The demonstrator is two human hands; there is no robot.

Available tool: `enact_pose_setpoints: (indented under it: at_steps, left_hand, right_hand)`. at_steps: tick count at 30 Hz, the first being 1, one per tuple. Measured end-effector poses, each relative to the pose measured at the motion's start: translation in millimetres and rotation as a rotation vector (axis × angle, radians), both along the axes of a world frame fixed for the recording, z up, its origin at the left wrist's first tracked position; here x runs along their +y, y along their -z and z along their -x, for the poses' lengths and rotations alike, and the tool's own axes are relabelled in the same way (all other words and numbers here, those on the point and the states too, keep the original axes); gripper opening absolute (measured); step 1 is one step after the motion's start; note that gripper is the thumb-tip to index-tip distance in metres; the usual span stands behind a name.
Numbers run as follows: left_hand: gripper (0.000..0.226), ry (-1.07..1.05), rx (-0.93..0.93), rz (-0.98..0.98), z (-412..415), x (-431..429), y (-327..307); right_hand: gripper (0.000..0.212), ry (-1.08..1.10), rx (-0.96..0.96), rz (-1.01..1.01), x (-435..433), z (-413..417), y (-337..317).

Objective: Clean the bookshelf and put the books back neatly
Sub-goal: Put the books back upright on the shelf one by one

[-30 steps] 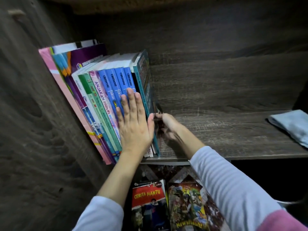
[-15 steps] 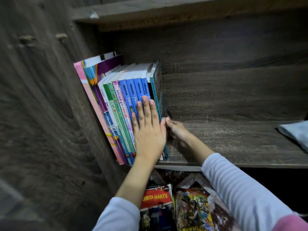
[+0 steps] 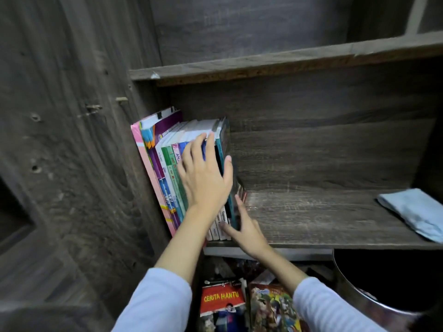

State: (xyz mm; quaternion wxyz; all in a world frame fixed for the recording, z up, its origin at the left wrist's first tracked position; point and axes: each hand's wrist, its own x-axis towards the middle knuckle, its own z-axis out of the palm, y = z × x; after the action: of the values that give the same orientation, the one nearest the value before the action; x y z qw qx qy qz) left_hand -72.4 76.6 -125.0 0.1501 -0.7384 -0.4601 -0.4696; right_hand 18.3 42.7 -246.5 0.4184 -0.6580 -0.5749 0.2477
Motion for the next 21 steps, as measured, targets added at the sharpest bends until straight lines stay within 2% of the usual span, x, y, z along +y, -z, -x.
enact_pose_setpoints:
  at_steps: [5,9,11,14,18,21]
  left_hand:
    - [0.056,0.015,-0.004,0.026,-3.1,-8.3,4.1]
    - [0.054,0.167,-0.066,0.063,-4.2,-20.2,-2.6]
    - [0.058,0.278,-0.135,0.16,-3.5,-29.0,-6.5]
    - [0.069,0.434,-0.334,0.359,-5.2,-50.0,-4.6]
    - [0.084,0.411,-0.439,0.689,-9.1,-72.4,-3.6]
    - [0.07,0.367,-0.41,0.689,-7.0,-87.5,-11.1]
  right_hand:
    - [0.073,-0.022,-0.092,0.017,-4.0,3.4,-7.4]
    - [0.073,0.003,-0.2,-0.003,-11.6,5.4,-6.2]
    - [0.072,0.063,-0.19,-0.028,-17.6,7.5,-4.4]
    - [0.067,0.136,-0.217,-0.033,-31.1,12.5,-5.0]
    - [0.067,0.18,-0.259,-0.069,-52.6,30.7,-8.7]
    - [0.062,0.179,-0.281,-0.131,-69.1,37.7,-18.5]
